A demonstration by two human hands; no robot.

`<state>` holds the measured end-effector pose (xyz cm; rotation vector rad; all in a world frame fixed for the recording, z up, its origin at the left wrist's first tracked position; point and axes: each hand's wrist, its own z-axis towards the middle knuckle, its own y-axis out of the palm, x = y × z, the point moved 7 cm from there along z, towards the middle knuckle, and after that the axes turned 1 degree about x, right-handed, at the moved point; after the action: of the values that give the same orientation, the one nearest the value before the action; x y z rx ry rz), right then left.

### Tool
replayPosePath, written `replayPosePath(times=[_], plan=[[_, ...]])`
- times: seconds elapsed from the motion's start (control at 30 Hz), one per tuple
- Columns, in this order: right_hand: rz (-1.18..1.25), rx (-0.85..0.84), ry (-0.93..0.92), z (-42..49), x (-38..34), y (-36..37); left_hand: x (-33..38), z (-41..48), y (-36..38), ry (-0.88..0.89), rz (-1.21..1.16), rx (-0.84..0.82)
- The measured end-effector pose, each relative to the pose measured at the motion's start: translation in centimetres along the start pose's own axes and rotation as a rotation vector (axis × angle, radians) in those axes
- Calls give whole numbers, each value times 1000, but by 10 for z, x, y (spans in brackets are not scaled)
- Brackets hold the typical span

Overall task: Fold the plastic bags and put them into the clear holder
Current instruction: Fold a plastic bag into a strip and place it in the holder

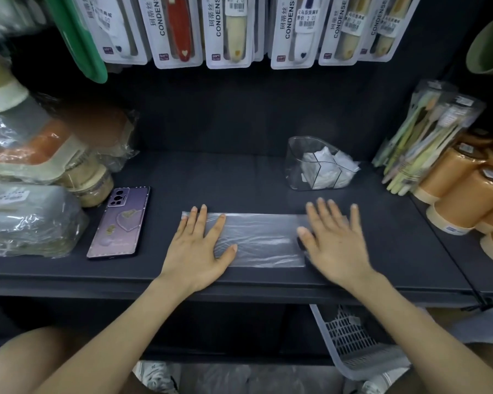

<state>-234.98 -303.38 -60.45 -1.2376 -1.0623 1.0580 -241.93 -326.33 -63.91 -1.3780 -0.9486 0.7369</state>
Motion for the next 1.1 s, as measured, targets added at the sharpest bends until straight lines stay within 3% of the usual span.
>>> replayPosePath(times=[0.13, 0.2, 0.43, 0.63, 0.77, 0.9, 1.0, 1.1], plan=[[47, -2, -251, 4, -95, 7, 0, -1, 0, -3, 10, -15], [43, -61, -297, 7, -108, 20, 0, -1, 0, -5, 15, -24], [-11, -91, -99, -4, 2, 28, 0, -1, 1, 1, 30, -36], [88, 375, -454, -33, -39, -9, -1, 0, -2, 8, -31, -39], [162, 526, -594, -34, -52, -15, -4, -3, -15, 2, -280, -1], [233, 473, -589, -33, -55, -14, -6, -19, -39, 117, -407, 176], [346, 374, -504, -32, -49, -15, -2, -34, -43, 251, -451, 107], [472, 179, -394, -30, -42, -17, -5, -41, -45, 258, -457, 50]])
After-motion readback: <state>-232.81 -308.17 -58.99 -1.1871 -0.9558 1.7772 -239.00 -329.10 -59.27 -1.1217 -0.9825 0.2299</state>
